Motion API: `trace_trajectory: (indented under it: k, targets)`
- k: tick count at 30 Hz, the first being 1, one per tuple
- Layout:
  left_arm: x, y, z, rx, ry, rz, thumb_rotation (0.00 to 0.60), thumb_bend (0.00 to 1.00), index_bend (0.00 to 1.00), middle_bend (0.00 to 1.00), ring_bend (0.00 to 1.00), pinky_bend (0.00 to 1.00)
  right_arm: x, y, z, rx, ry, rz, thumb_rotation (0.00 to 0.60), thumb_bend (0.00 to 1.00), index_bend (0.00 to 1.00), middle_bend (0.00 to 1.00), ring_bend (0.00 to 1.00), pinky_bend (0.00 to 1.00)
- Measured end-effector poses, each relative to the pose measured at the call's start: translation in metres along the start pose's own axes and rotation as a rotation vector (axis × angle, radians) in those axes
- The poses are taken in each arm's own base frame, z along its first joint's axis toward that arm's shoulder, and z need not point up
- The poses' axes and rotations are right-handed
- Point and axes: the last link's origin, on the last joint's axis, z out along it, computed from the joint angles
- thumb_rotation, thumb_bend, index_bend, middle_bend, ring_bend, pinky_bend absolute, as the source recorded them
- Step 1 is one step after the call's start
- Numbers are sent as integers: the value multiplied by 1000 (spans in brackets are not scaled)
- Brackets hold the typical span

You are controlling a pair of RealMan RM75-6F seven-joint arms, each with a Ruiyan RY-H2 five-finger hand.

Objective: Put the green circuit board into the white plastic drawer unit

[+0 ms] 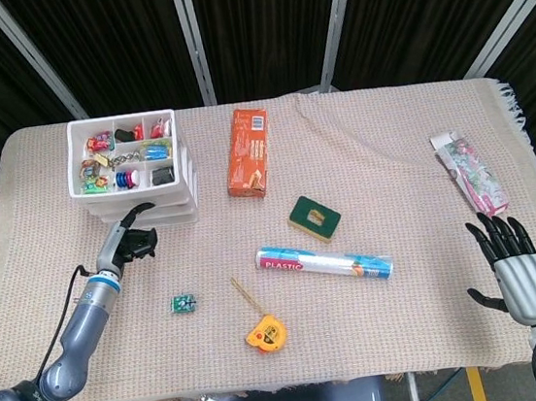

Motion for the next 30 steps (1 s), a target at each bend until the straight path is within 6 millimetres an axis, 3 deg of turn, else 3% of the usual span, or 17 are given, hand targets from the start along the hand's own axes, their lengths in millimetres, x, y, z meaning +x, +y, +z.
trace_trajectory:
  k: [11,30]
  targets:
    - [0,1,-9,-21,-12,12,600,603,240,909,852,612,0,0,0,-1,1,0,600,16,83,0,0,0]
    - [12,-14,-26,-15,-5,54,600,603,253,910,852,612,0,0,0,-3,4,-2,600,16,83,0,0,0]
